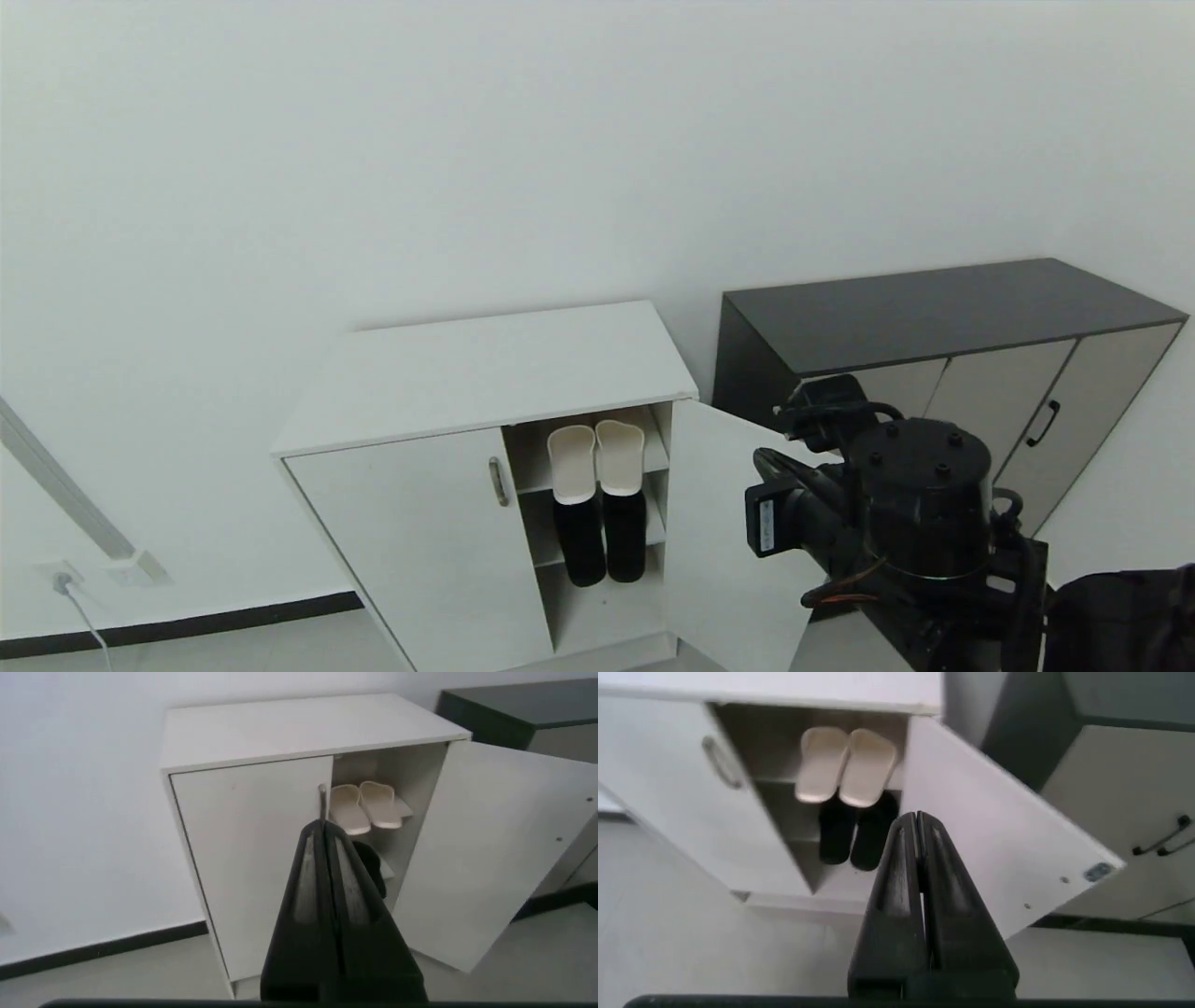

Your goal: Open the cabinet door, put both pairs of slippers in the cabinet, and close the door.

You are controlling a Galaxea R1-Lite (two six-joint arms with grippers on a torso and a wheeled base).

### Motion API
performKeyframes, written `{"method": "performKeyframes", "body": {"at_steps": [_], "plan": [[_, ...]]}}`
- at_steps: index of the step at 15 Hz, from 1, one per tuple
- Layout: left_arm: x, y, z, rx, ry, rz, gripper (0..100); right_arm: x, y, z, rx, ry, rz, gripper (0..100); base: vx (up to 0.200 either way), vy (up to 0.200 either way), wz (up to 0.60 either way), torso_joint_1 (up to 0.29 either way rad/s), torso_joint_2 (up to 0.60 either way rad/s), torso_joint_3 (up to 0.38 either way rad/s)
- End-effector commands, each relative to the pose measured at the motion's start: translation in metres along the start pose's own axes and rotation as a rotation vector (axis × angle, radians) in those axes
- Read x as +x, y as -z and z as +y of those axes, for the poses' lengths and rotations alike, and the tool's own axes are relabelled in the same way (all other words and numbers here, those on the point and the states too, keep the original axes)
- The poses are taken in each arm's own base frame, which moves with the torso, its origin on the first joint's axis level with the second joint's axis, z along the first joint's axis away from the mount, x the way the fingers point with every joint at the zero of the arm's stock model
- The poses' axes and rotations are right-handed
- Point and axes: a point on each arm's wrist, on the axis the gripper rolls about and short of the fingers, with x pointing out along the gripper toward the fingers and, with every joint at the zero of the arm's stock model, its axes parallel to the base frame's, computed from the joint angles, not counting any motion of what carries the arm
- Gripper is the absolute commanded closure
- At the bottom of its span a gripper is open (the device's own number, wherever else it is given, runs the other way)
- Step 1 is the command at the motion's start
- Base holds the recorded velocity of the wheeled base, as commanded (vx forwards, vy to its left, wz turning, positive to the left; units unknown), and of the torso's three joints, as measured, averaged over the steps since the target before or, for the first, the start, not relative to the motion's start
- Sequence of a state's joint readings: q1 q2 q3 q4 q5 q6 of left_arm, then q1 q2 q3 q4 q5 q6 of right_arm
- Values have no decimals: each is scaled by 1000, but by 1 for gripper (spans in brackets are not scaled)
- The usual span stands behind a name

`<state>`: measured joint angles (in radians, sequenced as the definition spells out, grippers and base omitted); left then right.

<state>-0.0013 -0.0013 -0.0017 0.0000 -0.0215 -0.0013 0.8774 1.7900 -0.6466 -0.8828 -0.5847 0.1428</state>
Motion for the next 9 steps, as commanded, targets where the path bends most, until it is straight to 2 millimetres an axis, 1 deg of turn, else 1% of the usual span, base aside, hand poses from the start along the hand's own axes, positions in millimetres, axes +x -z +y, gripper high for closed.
{"method": "performKeyframes", "body": {"at_steps": [1,5,9], "plan": [[0,0,0,0,2,1,100,1,1,0,-2,1,1,100,0,0,0,12,-61,-27],[0,0,0,0,2,1,100,3,4,1,-19,4,10,100,0,0,0,0,0,0],[0,0,0,0,2,1,100,5,7,1,-23,6,14,100,-200,0,0,13,0,-1]]}}
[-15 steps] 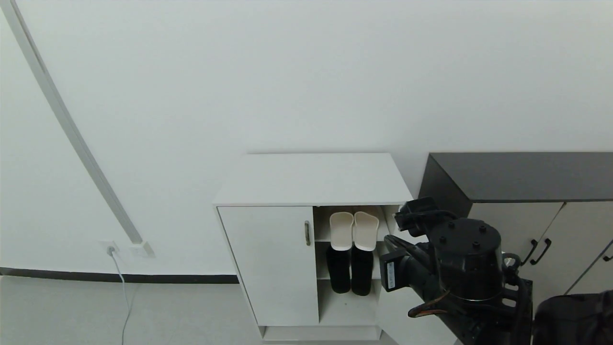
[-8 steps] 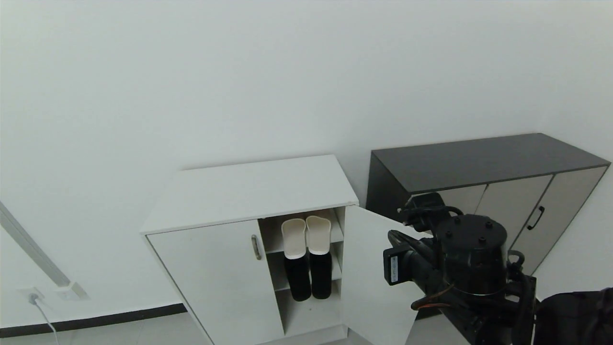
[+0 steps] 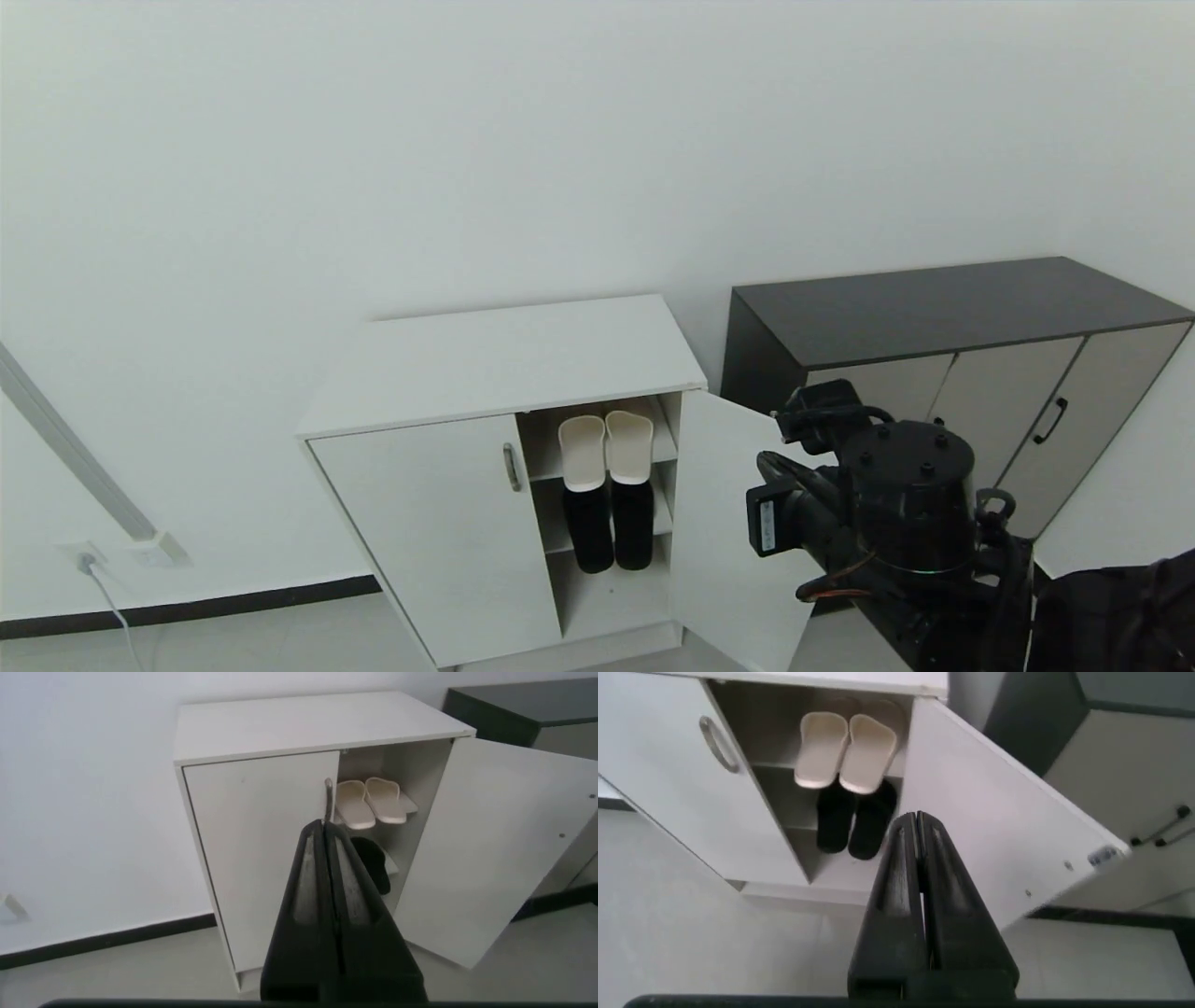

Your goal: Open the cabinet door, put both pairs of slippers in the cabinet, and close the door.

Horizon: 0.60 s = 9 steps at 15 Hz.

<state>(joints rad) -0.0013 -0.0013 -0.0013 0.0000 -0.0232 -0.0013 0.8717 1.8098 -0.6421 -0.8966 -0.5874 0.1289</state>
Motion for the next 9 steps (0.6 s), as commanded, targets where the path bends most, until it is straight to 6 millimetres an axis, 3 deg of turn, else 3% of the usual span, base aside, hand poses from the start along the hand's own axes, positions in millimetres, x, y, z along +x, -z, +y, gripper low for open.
{"method": "performKeyframes", "body": {"at_steps": [1,2,5,9], "plan": [[0,0,0,0,0,1,100,1,2,2,-6,1,5,100,0,0,0,0,0,0],[0,0,0,1,0,1,100,4,1,-1,-3,10,3,100,0,0,0,0,0,0],[0,0,0,1,2,1,100,44,-15,-27,40,124,-28,100,0,0,0,0,0,0],[0,0,0,3,0,1,100,82,-32,-58,68,108,-9,100,0,0,0,0,0,0]]}}
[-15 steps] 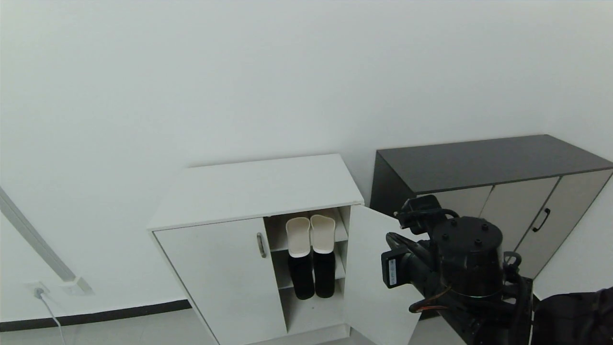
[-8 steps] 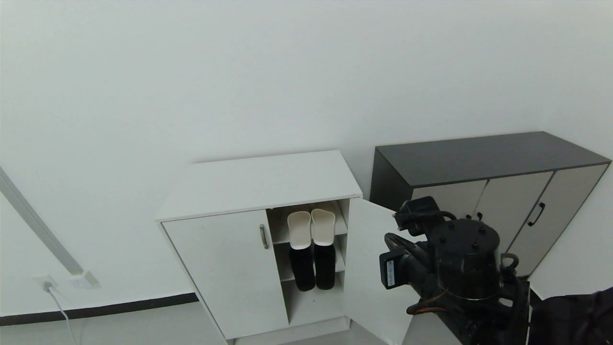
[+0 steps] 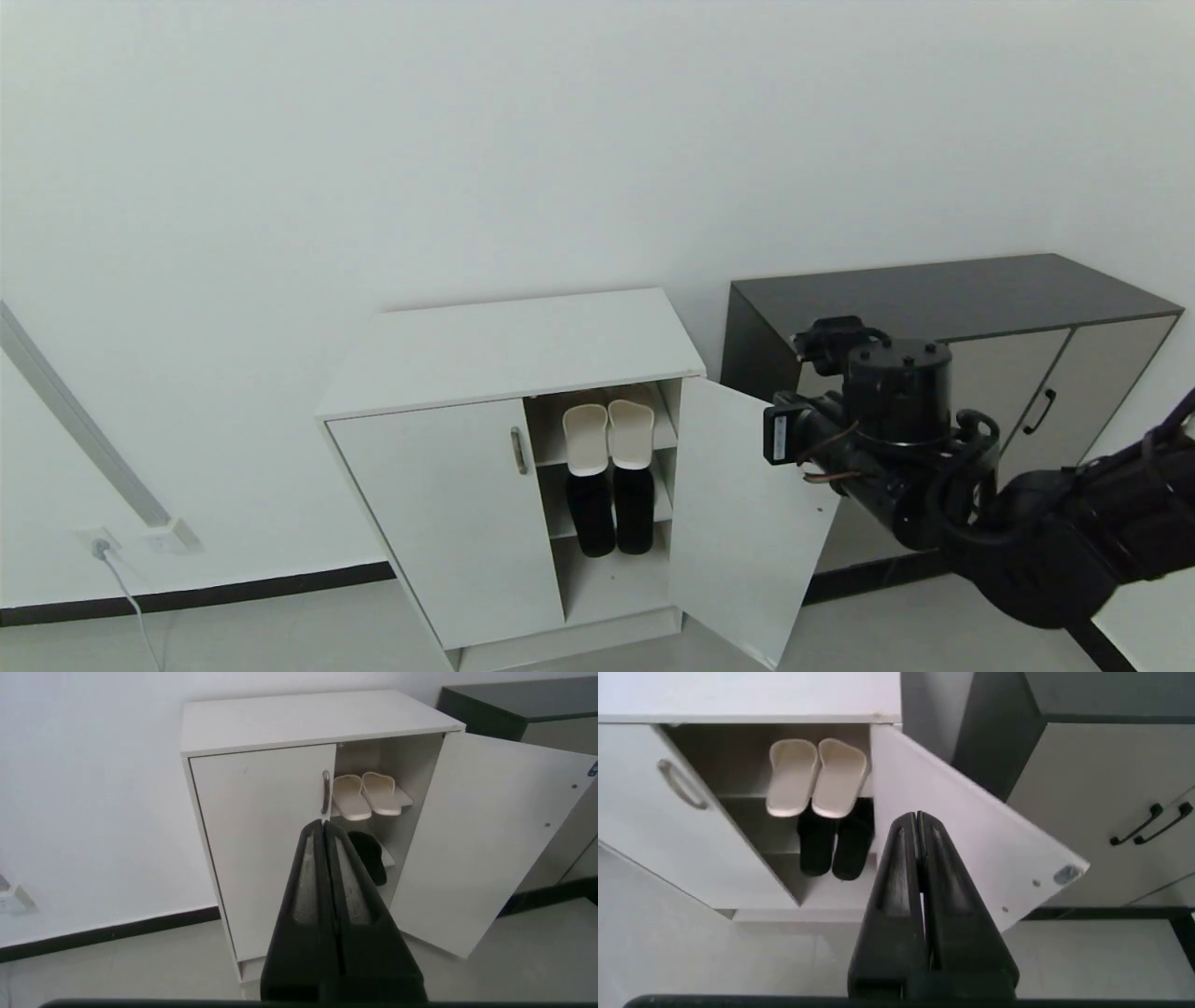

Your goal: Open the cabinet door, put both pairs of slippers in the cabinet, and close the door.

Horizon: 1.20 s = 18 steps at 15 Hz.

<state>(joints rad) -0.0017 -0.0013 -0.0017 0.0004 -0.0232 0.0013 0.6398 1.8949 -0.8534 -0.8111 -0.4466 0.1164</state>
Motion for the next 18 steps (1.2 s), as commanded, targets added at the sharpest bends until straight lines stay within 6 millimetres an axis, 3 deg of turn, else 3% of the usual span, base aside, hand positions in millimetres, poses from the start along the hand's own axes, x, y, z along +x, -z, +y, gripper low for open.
{"method": "performKeyframes", "body": {"at_steps": [1,5,6,8,18], "plan": [[0,0,0,0,0,1,100,32,-7,-16,17,41,14,100,0,0,0,0,0,0],[0,0,0,-1,0,1,100,79,-9,-44,36,55,46,100,0,0,0,0,0,0],[0,0,0,-1,0,1,100,83,-9,-47,37,60,51,100,0,0,0,0,0,0],[0,0,0,-1,-2,1,100,105,1,-60,42,97,77,100,0,0,0,0,0,0],[0,0,0,-1,-2,1,100,149,42,-102,57,163,156,100,0,0,0,0,0,0]]}}
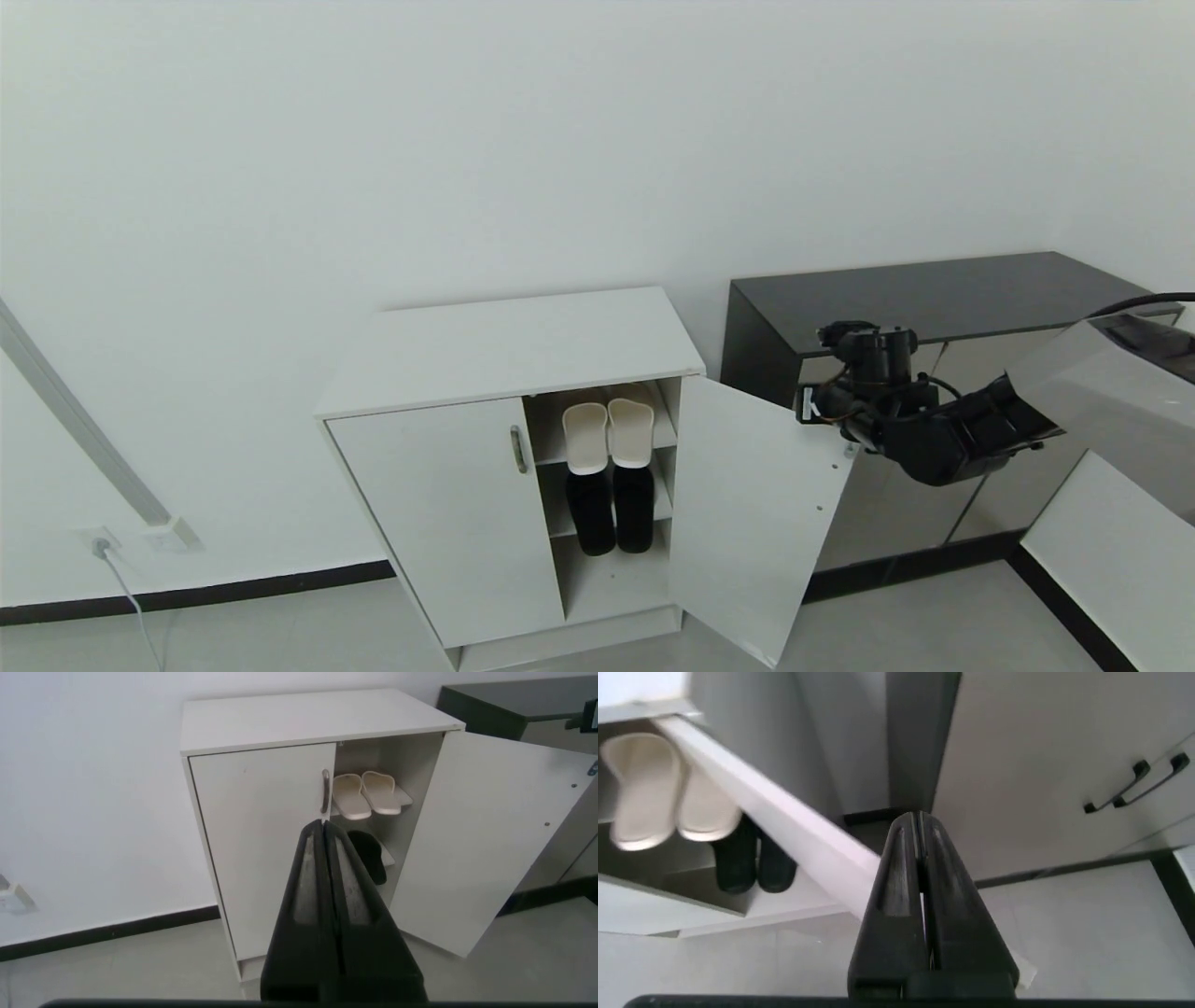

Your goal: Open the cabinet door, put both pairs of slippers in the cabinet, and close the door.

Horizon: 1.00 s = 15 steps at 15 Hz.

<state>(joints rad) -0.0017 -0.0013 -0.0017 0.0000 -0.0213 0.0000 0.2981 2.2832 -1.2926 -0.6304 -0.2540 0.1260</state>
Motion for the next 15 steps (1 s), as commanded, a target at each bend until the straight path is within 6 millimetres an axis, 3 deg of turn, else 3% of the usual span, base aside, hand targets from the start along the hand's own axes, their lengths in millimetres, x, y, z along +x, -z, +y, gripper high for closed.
{"method": "performKeyframes", "body": {"at_steps": [1,15], "plan": [[0,0,0,0,0,1,100,10,11,-3,-3,13,24,100,0,0,0,0,0,0],[0,0,0,-2,0,1,100,8,24,2,18,8,74,100,0,0,0,0,0,0]]}}
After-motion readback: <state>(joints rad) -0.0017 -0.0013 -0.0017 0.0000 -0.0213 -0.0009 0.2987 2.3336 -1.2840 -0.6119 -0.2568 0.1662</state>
